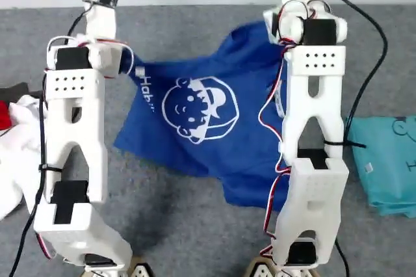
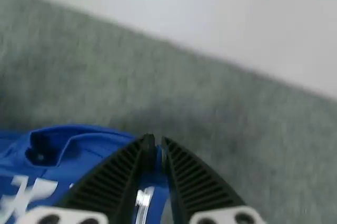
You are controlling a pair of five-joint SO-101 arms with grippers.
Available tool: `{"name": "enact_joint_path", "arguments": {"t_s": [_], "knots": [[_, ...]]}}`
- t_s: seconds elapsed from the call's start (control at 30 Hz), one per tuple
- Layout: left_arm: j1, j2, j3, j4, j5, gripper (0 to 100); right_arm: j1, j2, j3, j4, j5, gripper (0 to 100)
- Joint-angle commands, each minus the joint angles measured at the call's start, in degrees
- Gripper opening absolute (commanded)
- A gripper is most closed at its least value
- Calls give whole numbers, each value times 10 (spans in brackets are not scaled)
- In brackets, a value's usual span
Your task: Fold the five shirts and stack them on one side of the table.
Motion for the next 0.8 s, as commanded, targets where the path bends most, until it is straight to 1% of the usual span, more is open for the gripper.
{"name": "enact_joint_path", "arguments": {"t_s": [0.0,0.03,0.07,0.13,0.2,0.37,0.53,0.67,0.77], "knots": [[-3,-4,-24,56,4,16,15,-37,-79,153,-1,8],[-4,-7,-24,72,4,16,18,-40,-99,196,-1,8],[-5,-7,-24,89,4,16,22,-46,-103,209,-1,8],[-5,-7,-25,125,4,16,47,-65,-77,204,-1,8],[-5,-5,-25,159,4,16,53,-95,-30,204,-2,8],[-11,-4,-22,201,-50,16,44,-218,201,204,-1,8],[-11,-4,-22,222,-56,15,36,-378,442,189,7,8],[-11,-2,-21,231,-57,15,38,-492,635,137,23,8],[-11,-2,6,229,-57,15,39,-566,807,48,25,8]]}}
